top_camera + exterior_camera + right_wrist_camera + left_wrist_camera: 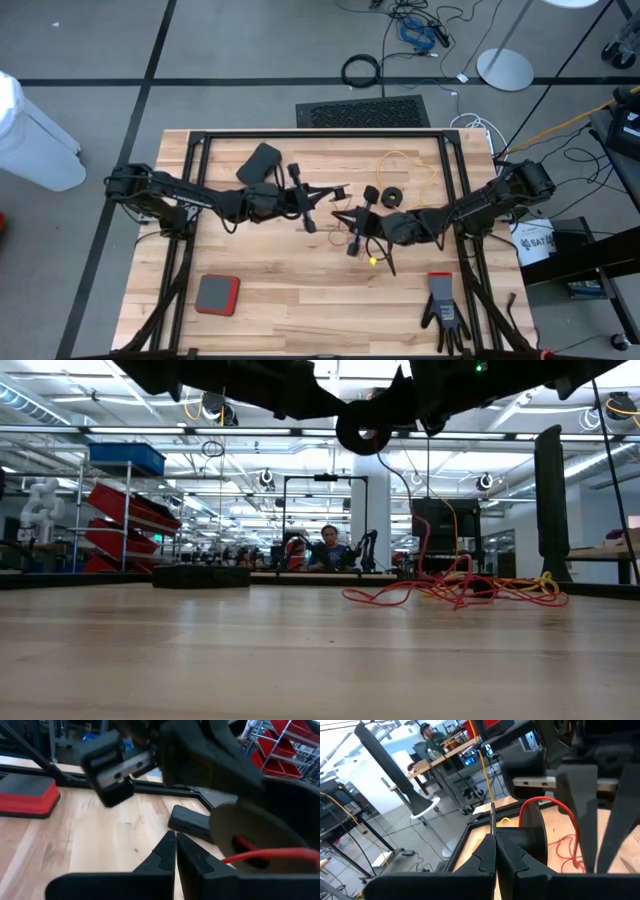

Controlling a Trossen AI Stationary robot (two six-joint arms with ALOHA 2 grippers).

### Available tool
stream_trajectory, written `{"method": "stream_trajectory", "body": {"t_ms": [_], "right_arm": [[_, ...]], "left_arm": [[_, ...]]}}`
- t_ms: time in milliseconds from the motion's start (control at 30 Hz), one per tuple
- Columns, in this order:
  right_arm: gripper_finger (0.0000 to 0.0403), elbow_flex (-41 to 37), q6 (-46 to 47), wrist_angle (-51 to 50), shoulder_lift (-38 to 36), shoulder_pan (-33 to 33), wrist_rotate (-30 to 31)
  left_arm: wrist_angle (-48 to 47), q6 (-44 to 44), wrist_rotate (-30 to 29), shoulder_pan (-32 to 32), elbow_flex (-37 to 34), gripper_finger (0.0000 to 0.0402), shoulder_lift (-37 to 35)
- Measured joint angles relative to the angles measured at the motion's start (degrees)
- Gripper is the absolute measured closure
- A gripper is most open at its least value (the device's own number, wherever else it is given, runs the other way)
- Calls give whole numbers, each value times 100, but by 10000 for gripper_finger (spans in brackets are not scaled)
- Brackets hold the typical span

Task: Coil cords
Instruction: Coil the red wire onto the black spool

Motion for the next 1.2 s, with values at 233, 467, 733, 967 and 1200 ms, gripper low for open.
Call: {"method": "stream_trajectory", "body": {"t_ms": [233,467,733,967,1200], "right_arm": [[403,0,-95,-77,-1,61,-7],[384,0,671,-1460,1,338,609],[309,-1,765,-1631,3,496,1365],[276,0,748,-1701,3,482,1423],[285,0,779,-1750,3,334,1156]], "left_arm": [[-63,285,-450,94,0,402,77],[-25,449,-667,110,0,402,77],[-28,430,-669,110,0,402,73],[-34,425,-669,110,0,402,73],[-36,277,-525,110,0,402,70]]}}
